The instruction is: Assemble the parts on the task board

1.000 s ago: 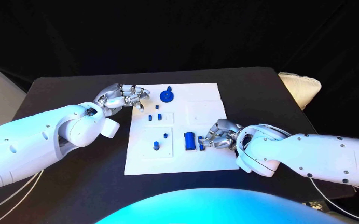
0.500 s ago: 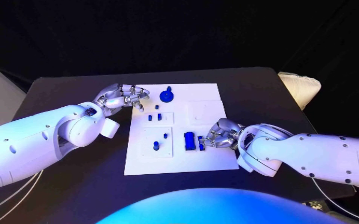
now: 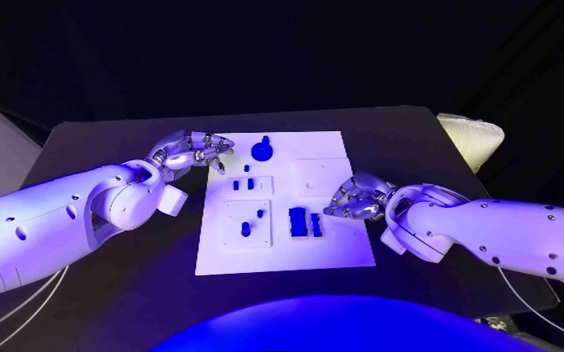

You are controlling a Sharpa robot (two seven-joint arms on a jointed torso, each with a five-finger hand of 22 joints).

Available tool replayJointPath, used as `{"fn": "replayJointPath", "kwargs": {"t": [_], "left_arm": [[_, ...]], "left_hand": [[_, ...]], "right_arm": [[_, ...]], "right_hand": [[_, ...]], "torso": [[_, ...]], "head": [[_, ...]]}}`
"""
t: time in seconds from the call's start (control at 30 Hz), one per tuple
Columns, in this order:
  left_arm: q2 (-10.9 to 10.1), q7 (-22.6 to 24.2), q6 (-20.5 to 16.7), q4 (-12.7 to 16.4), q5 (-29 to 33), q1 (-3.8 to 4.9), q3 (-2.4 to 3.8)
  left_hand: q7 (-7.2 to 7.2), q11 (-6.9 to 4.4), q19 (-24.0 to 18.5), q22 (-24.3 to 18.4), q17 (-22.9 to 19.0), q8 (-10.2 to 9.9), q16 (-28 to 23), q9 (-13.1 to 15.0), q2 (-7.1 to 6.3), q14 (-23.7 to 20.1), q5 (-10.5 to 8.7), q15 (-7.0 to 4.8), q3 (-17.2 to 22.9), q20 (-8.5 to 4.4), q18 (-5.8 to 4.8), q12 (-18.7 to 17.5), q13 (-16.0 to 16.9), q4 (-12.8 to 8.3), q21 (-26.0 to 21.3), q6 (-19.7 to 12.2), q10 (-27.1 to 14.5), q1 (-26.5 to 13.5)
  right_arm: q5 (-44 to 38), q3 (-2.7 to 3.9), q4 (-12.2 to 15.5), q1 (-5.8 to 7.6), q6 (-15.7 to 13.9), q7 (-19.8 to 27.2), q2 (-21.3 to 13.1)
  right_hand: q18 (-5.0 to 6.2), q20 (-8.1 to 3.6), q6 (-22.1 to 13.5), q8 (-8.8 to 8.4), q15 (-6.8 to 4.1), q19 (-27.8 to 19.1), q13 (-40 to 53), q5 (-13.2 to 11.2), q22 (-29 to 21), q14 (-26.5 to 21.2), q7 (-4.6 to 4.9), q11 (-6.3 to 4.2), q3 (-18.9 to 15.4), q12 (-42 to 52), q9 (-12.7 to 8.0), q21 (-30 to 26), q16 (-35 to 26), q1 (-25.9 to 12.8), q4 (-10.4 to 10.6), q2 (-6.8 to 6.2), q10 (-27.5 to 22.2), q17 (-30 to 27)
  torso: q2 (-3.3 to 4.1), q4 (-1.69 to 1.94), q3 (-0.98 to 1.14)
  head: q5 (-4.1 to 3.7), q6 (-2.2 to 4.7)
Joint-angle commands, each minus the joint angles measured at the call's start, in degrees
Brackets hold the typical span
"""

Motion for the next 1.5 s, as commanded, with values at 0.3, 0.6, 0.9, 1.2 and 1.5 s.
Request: {"fn": "replayJointPath", "kwargs": {"t": [0.3, 0.6, 0.9, 1.2, 1.5], "left_arm": [[0.7, 9.4, -5.0, -2.9, 8.5, -0.03, 0.14], [4.4, 13.7, -9.5, -11.1, 16.8, 0.1, 0.74], [7.3, 11.8, -8.6, -15.4, 14.6, 0.07, 0.85], [6.9, 12.1, -13.2, -11.8, 14.5, -0.03, 1.11], [5.6, 13.2, -27.7, -0.4, 14.2, -0.35, 1.94]], "left_hand": [[-0.3, -0.22, 0.2, -0.1, -0.1, 0.5, -0.1, 0.1, 0.02, -0.5, 0.21, -0.16, 0.2, -0.11, 0.31, 0.6, 0.0, 0.1, -0.5, -0.3, 0.1, 1.1], [-0.8, -0.16, -4.8, -3.4, -4.9, 1.1, -10.8, 0.3, -0.65, -5.2, -4.93, 0.75, 0.8, 0.96, -0.05, -3.8, -3.2, 1.1, -7.4, 0.2, 3.5, 1.3], [-11.43, -8.08, -52.2, -39.2, -24.5, -12.7, -62.7, -21.4, 9.71, -54.0, -15.99, -4.21, -28.0, -9.64, -10.17, -30.1, -8.6, -6.9, -43.2, -49.8, -49.5, -22.0], [-11.43, -8.08, -52.2, -39.2, -24.5, -12.7, -62.7, -21.4, 9.71, -54.0, -15.99, -4.21, -28.0, -9.64, -10.17, -30.1, -8.6, -6.9, -43.2, -49.8, -49.5, -36.2], [-11.43, -8.08, -52.2, -39.2, -24.5, -12.7, -62.7, -21.4, 9.71, -54.0, -15.99, -4.21, -28.0, -9.64, -10.17, -30.1, -8.6, -6.9, -43.2, -49.8, -49.5, -77.3]], "right_arm": [[26.9, 1.48, -13.8, 3.83, 2.4, 26.1, 4.9], [38.5, 3.36, -29.2, 4.67, 4.2, 34.0, 13.3], [38.1, 4.0, -35.3, 4.7, 3.4, 33.0, 16.9], [40.8, 5.35, -30.7, 4.06, 0.0, 34.8, 16.1], [49.0, 9.49, -16.7, 2.09, -10.6, 40.2, 13.5]], "right_hand": [[6.35, 2.01, -4.0, -2.62, 1.68, -5.6, -2.1, -3.9, 0.8, -0.9, 2.0, 2.01, 3.0, -27.8, -0.8, -39.3, -14.8, 5.1, -2.5, 1.54, -10.8, -6.0], [8.97, 5.99, -5.6, -6.31, 5.81, -18.7, -40.6, -6.4, -24.7, -19.0, 4.75, 5.39, 12.6, -69.4, -3.0, -76.4, -57.6, 6.4, -4.6, 0.24, -21.4, -35.7], [-1.25, -1.87, -57.2, -20.18, 3.78, -42.0, -74.9, -13.6, -74.9, -39.7, -5.0, -0.2, -19.9, -83.5, -28.0, -80.3, -88.7, -17.0, -13.2, 12.34, -39.2, -74.9], [-1.25, -1.87, -57.2, -20.18, 3.78, -84.0, -74.9, -13.6, -74.9, -83.9, -5.0, -0.2, -19.9, -83.5, -28.0, -80.3, -88.7, -68.7, -13.2, 12.34, -84.0, -74.9], [-1.25, -1.87, -57.2, -20.18, 3.78, -84.0, -74.9, -13.6, -74.9, -83.9, -5.0, -0.2, -19.9, -83.5, -28.0, -80.3, -88.7, -68.7, -13.2, 12.34, -84.0, -74.9]], "torso": [[-0.32, -0.32, -0.76], [-0.98, -0.38, -1.11], [-1.13, -0.24, -0.99], [-1.73, -0.4, 0.04], [-2.93, -0.7, 2.07]], "head": [[0.52, 2.04], [2.01, 6.87], [2.47, 8.38], [3.33, 10.67], [5.03, 15.17]]}}
